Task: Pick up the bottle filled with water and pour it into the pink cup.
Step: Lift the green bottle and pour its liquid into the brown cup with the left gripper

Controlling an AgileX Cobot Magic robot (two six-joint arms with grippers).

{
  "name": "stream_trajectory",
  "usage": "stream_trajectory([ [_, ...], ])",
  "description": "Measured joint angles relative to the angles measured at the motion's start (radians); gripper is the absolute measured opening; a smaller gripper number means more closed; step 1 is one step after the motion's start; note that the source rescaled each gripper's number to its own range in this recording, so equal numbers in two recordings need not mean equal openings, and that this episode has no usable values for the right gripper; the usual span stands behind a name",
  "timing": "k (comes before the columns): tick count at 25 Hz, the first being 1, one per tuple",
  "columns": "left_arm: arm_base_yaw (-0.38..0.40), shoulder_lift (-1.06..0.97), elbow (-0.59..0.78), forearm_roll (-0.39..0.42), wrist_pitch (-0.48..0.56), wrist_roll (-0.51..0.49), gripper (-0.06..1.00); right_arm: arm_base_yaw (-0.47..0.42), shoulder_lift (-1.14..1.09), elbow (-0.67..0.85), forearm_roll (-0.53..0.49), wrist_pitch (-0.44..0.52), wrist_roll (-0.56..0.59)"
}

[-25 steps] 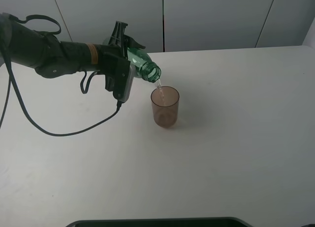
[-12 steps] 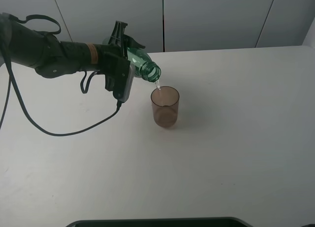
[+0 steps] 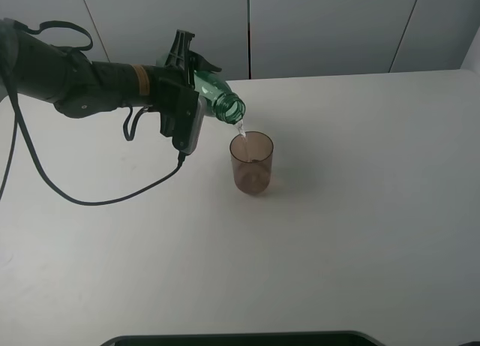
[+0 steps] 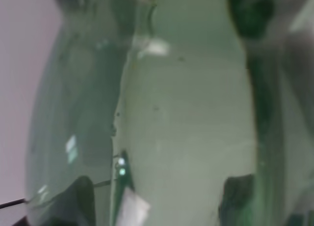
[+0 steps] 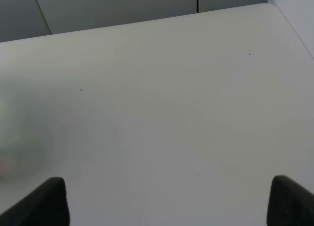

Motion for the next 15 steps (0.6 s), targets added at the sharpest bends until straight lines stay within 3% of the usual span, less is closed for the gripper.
stream_trajectory([
  [15,0.0,0.0,0.0,-0.02,-0.002,0.04,0.02,0.0,0.0,0.0,0.0,0.0,0.0],
])
